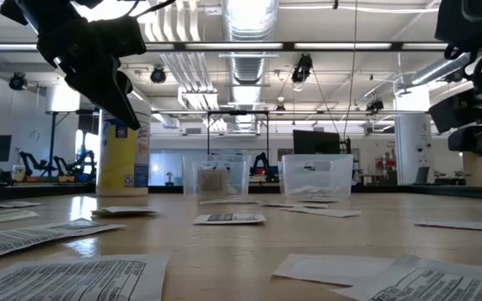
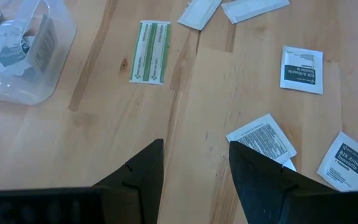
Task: Pick & Place First Aid Supplies
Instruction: Put the towelette pack into the left transparent bin
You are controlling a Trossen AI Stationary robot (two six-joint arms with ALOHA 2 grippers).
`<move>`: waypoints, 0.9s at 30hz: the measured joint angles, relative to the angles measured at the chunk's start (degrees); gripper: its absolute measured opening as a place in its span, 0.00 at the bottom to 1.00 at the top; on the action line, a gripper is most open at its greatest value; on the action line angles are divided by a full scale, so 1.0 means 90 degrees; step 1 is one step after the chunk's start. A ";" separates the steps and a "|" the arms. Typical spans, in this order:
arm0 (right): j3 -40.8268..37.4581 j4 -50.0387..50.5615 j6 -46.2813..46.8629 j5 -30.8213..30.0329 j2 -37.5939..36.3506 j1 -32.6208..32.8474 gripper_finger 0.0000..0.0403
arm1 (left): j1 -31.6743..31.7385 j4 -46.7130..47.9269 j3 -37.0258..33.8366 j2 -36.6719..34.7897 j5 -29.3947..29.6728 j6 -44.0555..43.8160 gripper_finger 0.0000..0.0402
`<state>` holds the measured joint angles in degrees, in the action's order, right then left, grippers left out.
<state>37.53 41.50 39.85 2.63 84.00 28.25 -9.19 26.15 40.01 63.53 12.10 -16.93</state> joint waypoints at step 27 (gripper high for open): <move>0.0085 0.0385 0.0025 0.0060 0.0207 -0.0001 0.13 | 0.0000 0.0000 0.0000 0.0000 0.0000 0.0000 0.43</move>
<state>38.29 44.96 40.07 3.17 85.86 28.24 -9.19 26.15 40.01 63.53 12.10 -16.93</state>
